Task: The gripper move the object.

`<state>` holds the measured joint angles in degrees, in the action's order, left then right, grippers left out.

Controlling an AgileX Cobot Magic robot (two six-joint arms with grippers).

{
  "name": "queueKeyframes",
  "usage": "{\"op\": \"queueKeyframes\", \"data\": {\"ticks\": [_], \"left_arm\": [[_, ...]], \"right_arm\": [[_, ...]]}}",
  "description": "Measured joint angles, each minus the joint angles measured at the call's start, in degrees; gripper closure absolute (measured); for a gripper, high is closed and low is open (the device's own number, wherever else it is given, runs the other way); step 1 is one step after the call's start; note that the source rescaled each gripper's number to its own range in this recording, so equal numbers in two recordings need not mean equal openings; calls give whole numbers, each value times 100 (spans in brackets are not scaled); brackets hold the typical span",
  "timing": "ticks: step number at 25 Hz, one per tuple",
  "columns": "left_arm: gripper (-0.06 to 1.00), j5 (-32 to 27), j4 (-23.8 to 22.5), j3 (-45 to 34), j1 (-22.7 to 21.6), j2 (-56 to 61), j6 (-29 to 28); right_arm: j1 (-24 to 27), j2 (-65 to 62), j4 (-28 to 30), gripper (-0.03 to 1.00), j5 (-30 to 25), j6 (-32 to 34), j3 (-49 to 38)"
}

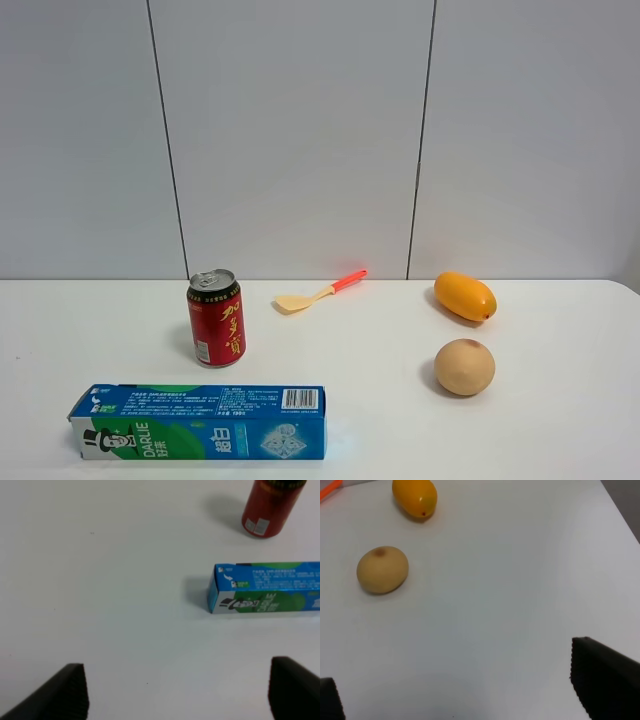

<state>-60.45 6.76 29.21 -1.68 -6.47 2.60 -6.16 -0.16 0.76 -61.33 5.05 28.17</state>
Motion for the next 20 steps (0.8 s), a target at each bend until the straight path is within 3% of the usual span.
{"op": "queueKeyframes", "data": {"ticks": [9,15,20], "left_arm": [[-6,0,0,0,0,0,0],[-6,0,0,0,0,0,0],[-6,0,0,0,0,0,0]], "right_arm": [[41,0,-6,-3,2,17,0],[899,0,0,-3,2,37,0],[1028,0,0,-3,2,37,0]]}}
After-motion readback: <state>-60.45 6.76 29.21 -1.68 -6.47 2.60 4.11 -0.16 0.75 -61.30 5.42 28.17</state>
